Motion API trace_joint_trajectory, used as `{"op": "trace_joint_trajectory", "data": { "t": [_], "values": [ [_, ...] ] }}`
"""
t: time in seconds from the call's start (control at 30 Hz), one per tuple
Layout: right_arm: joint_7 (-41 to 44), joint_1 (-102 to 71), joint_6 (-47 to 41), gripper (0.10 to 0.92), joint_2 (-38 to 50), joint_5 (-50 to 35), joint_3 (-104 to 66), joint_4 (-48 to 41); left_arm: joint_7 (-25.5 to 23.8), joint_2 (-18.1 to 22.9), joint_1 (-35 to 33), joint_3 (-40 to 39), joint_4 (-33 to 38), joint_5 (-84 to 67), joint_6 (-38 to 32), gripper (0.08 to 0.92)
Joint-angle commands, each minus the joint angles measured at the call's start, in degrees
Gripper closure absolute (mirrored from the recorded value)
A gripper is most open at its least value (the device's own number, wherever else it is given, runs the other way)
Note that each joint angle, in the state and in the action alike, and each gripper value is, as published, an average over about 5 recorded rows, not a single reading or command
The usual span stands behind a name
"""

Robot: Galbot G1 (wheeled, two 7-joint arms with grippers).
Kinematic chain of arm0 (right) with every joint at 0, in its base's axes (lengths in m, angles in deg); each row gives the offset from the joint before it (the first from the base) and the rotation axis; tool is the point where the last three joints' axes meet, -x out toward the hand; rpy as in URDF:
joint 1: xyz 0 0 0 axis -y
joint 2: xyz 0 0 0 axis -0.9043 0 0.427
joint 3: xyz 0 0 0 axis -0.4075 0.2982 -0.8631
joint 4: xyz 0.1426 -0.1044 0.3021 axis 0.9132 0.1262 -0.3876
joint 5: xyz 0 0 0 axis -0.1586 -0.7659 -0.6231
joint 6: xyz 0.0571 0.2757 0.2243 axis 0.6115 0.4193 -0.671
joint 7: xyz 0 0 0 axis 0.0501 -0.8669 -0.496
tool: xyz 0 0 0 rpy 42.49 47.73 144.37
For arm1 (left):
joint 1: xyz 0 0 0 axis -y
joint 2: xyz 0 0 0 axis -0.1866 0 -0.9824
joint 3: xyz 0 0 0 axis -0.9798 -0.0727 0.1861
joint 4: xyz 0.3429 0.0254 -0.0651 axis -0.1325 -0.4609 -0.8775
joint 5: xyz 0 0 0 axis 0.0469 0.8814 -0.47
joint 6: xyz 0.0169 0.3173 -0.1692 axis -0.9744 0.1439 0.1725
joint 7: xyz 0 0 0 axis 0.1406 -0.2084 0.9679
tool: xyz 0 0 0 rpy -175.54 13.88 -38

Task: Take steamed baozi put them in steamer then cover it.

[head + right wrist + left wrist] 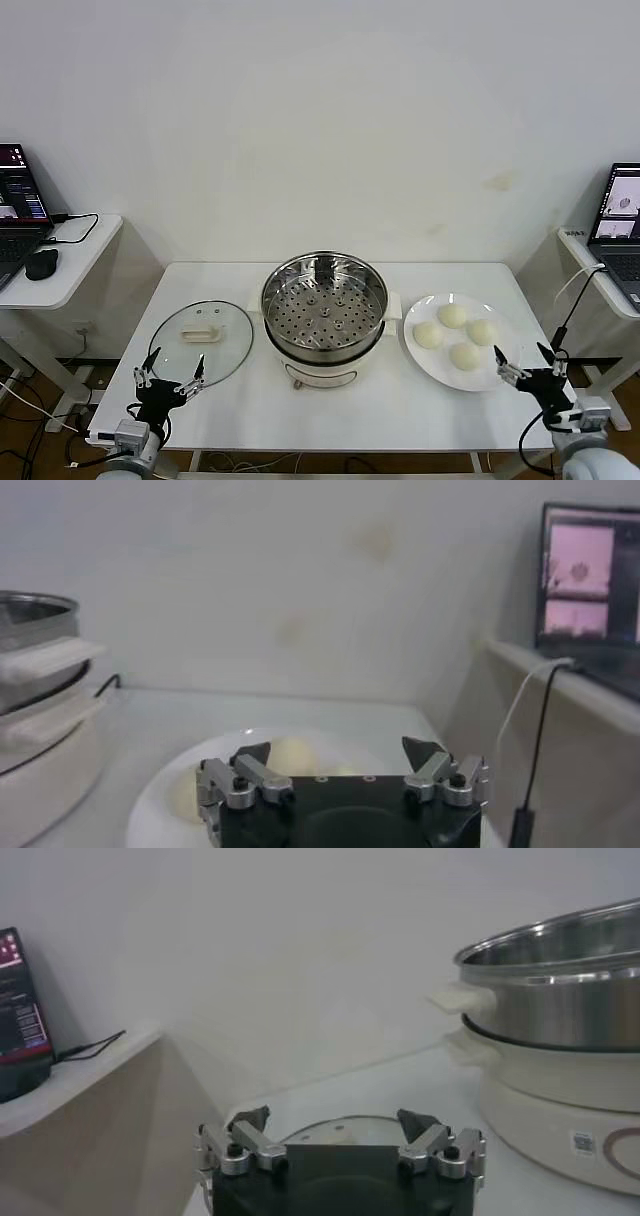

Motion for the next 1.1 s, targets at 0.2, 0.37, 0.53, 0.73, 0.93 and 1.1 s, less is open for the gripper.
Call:
{"op": "trace_joint_trajectory", "data": {
  "t": [0.2,0.37,0.53,0.73,0.93,1.1],
  "values": [
    [9.6,15.4,-8.7,0.203,18.3,12.9,1.1,-3.2,0.0,0.2,-1.8,-1.2,2.8,1.6,0.2,0.177],
    [23.3,24.4,-8.5,0.203,28.3,20.5,5.6,-9.3,0.2,0.7,-2.5,-1.2,3.2,2.6,0.3,0.177],
    [42.3,36.1,-6.3,0.203,32.8,32.2,12.6,-14.6,0.2,1.4,-3.1,-1.1,4.0,3.0,0.1,0.177],
    [65.3,54.1,-1.3,0.203,32.5,44.0,25.8,-22.3,0.1,2.5,-3.8,-0.8,5.5,3.4,0.0,0.177],
    [69.6,68.0,2.7,0.203,28.4,50.4,42.3,-30.0,0.0,3.2,-4.4,-0.2,6.4,3.8,0.0,0.177],
    [69.6,75.6,5.0,0.203,21.9,53.5,51.2,-37.7,0.0,3.8,-4.8,0.1,6.5,4.1,-0.1,0.177]
  ]
}}
